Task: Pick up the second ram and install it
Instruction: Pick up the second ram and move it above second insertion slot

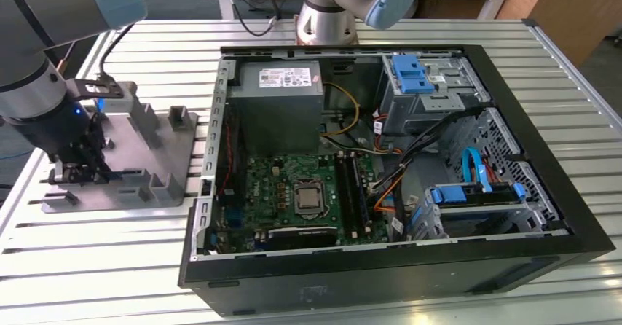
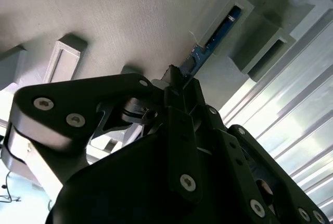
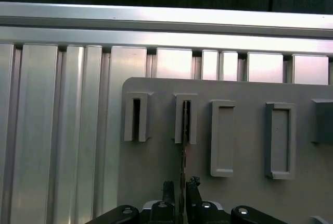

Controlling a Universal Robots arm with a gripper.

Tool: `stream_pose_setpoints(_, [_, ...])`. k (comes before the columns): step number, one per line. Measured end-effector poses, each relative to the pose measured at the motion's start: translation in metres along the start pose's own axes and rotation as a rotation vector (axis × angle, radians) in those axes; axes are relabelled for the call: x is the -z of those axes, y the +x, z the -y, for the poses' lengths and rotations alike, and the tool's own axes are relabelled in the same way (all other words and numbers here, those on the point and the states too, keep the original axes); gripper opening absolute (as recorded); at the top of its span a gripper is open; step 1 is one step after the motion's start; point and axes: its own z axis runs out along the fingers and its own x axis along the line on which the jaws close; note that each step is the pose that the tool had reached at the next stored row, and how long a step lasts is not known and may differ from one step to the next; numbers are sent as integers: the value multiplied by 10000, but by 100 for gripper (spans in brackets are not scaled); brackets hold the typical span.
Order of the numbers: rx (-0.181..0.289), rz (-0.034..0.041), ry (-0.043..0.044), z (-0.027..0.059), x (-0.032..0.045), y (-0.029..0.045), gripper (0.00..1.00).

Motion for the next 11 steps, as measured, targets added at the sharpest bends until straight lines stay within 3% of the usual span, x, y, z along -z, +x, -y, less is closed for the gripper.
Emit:
stream_pose_setpoints(8, [6,11,1,0,-10,0,24])
stream_pose_setpoints(11, [5,11,1,0,-9,0,16])
